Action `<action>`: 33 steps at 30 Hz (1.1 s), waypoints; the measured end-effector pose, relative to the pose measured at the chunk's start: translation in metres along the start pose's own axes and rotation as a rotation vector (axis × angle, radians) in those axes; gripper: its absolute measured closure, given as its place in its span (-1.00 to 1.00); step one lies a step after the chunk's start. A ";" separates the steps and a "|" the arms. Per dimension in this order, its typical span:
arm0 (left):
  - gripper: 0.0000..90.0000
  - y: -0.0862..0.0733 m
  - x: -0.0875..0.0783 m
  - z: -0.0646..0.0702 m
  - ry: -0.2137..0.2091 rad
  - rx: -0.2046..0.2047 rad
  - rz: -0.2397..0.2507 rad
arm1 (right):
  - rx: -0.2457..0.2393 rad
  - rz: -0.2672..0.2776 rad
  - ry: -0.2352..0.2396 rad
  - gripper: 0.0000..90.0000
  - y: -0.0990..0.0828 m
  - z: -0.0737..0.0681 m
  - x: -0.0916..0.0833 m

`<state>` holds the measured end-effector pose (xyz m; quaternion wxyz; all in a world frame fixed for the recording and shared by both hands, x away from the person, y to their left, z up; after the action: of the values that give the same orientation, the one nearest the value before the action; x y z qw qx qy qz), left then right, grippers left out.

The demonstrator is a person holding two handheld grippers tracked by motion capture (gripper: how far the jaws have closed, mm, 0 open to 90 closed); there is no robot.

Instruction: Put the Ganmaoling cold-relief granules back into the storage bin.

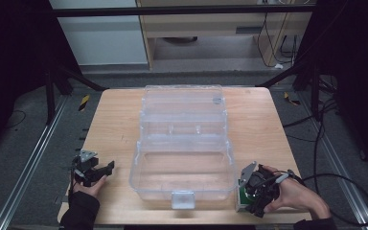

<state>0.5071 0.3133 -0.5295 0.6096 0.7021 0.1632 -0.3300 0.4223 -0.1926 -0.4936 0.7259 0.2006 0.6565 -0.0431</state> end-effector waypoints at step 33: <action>-0.31 0.000 0.000 0.000 -0.001 0.002 -0.004 | -0.036 -0.005 0.060 -0.65 -0.004 -0.001 -0.002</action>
<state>0.5074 0.3135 -0.5300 0.6083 0.7022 0.1640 -0.3317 0.4193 -0.1962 -0.4928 0.7091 0.1872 0.6793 -0.0271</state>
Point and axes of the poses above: each handheld gripper's, and its own axes: x roughly forward along the jaws, y roughly out of its top, z roughly to its right, the point moved 6 cm from there along x, roughly forward along the jaws, and after that the axes turned 4 degrees about x, right-handed, at the moved point
